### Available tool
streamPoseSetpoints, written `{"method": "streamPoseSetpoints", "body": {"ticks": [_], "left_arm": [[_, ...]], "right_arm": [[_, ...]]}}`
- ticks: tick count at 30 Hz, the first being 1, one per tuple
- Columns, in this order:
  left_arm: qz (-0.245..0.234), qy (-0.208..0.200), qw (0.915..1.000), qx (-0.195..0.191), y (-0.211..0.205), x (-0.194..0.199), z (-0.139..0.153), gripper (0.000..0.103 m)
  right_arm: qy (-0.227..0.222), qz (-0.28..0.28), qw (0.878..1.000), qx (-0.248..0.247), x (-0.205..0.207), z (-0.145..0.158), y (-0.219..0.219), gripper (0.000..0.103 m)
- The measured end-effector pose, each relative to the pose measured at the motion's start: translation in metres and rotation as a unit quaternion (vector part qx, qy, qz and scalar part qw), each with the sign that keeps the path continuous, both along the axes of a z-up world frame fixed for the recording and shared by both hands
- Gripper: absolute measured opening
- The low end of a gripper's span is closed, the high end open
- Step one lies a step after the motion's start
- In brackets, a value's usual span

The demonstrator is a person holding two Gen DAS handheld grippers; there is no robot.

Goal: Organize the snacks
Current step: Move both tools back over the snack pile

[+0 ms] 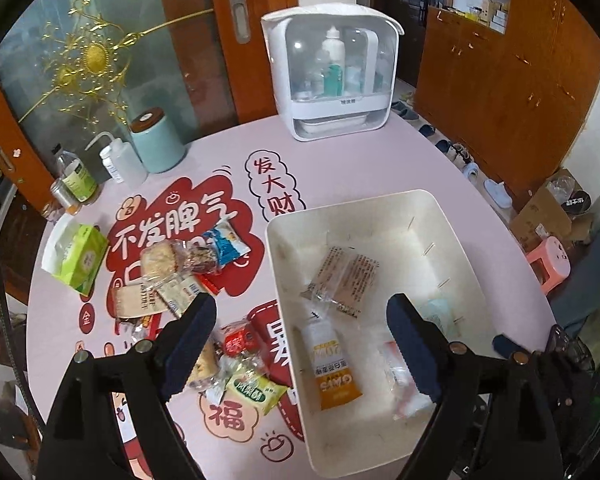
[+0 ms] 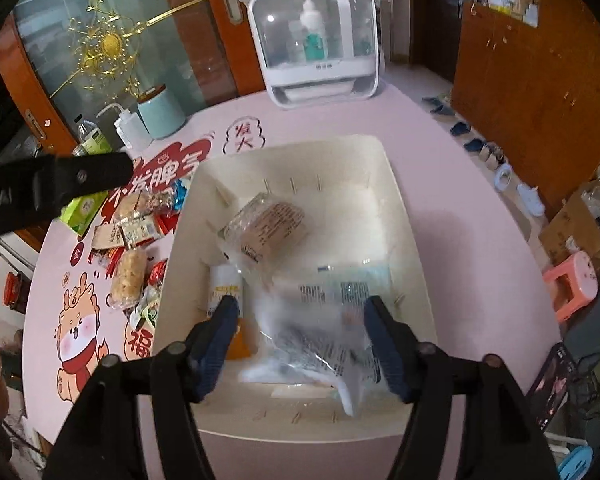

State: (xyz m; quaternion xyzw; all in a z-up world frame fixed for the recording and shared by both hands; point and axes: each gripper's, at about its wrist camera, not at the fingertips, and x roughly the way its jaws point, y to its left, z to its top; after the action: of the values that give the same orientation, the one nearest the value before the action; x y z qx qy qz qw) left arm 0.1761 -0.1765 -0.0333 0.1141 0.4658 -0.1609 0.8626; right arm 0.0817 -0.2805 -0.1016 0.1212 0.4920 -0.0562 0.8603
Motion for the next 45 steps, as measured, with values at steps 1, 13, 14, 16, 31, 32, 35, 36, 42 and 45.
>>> {"method": "streamPoseSetpoints", "body": {"ticks": [1,13,14,16,31,32,35,36,42,45], "left_arm": [[0.003,-0.002,1.0000,0.000,0.004,-0.003,0.003,0.086],[0.048,-0.071,0.9956,0.038,0.076,-0.024,0.070,0.087],[0.054,-0.077,0.9946,0.042,0.086,-0.022,0.078,0.088],[0.066,-0.088,0.9928,0.048,0.105,-0.017,0.094,0.092],[0.037,-0.094,0.9870,0.125,0.195,0.074,0.090,0.095],[0.026,-0.090,0.9873,0.128,0.197,0.079,0.082,0.095],[-0.029,-0.071,0.9867,0.143,0.202,0.099,0.050,0.095],[-0.046,-0.063,0.9857,0.150,0.203,0.103,0.038,0.094],[-0.148,-0.008,0.9702,0.192,0.214,0.137,-0.047,0.094],[-0.171,0.023,0.9652,0.197,0.221,0.150,-0.080,0.094]], "right_arm": [[-0.004,0.002,1.000,-0.002,-0.001,0.003,0.002,0.078],[-0.045,0.044,0.998,-0.005,0.002,0.041,0.033,0.078],[-0.049,0.049,0.998,-0.004,0.005,0.045,0.036,0.078],[-0.056,0.058,0.997,-0.007,0.012,0.052,0.043,0.078],[-0.065,0.110,0.992,0.003,0.117,0.090,0.107,0.078],[-0.061,0.110,0.992,0.011,0.125,0.089,0.111,0.078],[-0.044,0.090,0.995,0.023,0.156,0.083,0.119,0.078],[-0.036,0.086,0.995,0.022,0.165,0.079,0.122,0.078],[0.034,0.085,0.995,0.032,0.236,0.022,0.143,0.055],[0.068,0.086,0.993,0.036,0.258,-0.008,0.153,0.054]]}}
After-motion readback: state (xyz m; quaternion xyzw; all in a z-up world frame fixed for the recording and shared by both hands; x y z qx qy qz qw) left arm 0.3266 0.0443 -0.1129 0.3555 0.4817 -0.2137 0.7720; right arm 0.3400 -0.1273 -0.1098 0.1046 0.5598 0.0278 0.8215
